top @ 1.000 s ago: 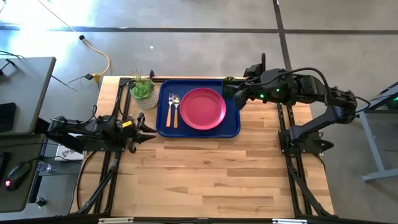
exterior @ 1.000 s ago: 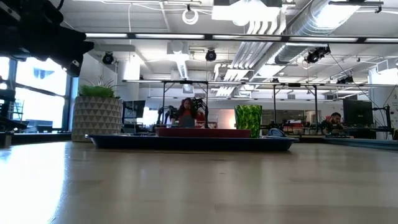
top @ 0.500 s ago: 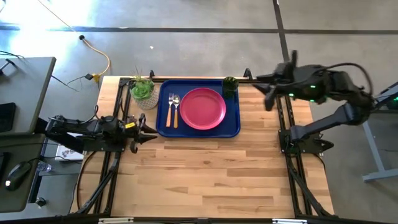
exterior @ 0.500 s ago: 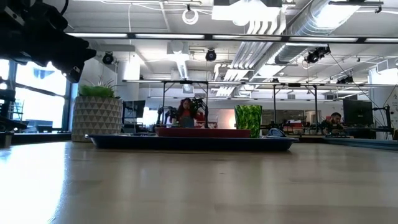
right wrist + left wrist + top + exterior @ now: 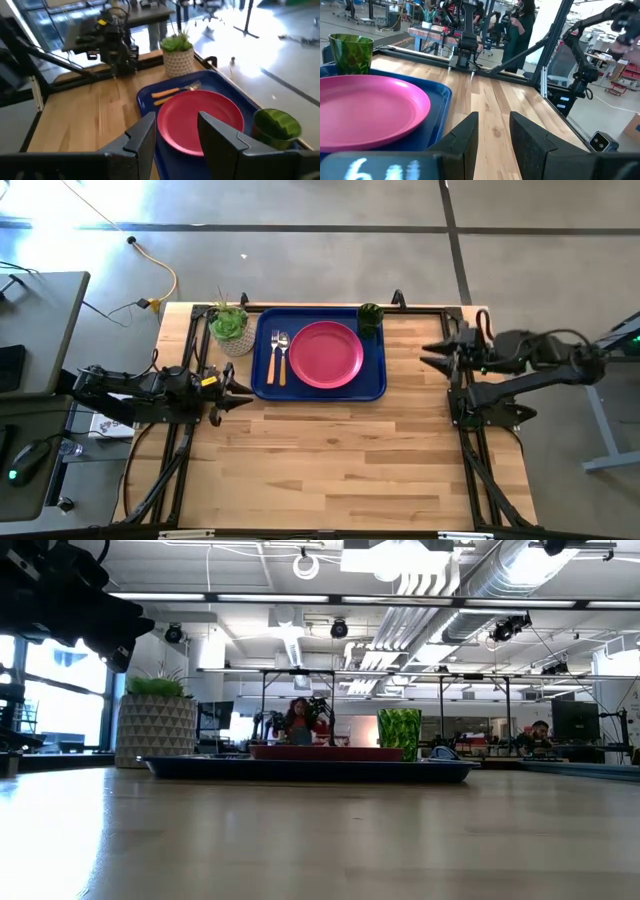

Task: Pick and place plate/cup/fork/spoon on tray
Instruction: Return to Home Position

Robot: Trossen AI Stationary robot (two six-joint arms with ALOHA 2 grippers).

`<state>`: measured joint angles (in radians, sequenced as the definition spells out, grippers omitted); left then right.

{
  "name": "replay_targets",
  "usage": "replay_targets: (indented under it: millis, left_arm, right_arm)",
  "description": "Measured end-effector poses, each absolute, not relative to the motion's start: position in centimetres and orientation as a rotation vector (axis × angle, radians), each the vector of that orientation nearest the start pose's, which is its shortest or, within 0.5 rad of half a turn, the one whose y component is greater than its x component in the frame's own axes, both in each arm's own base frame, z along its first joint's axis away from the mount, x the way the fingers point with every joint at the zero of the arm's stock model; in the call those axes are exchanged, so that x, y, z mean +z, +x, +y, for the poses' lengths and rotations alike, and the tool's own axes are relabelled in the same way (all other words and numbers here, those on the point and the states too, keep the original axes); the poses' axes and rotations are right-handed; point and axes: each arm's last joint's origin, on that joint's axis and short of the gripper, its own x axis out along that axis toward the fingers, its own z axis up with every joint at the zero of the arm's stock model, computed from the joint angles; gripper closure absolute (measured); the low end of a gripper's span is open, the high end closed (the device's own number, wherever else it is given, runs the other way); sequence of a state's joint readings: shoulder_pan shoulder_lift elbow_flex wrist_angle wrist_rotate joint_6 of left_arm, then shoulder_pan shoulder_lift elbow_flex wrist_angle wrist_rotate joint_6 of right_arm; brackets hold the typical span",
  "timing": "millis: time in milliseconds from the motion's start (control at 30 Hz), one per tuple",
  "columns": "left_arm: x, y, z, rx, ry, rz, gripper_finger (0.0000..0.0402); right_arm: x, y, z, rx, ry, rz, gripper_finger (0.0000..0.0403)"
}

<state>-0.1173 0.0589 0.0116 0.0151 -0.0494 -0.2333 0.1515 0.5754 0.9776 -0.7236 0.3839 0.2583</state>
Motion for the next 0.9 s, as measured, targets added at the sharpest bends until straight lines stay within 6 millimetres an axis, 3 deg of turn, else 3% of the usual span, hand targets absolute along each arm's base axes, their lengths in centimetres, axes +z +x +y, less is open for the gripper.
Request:
replay_targets:
  millis: [233,433,900]
  left_arm:
    - [16.4,10.0,-1.0,-0.064,-0.229,0.04,0.0303]
    - [16.4,10.0,-1.0,-0.064,-0.216,0.039,0.0303]
    - [16.4,10.0,-1.0,-0.066,-0.16,0.037,0.0303]
  right_arm:
    - [30.4,8.6,0.4,-0.182,0.145,0.207,0.0265]
    - [26.1,8.6,0.6,-0.106,0.166,0.162,0.0265]
    - [20.3,9.3,1.1,0.04,0.166,0.049,0.0265]
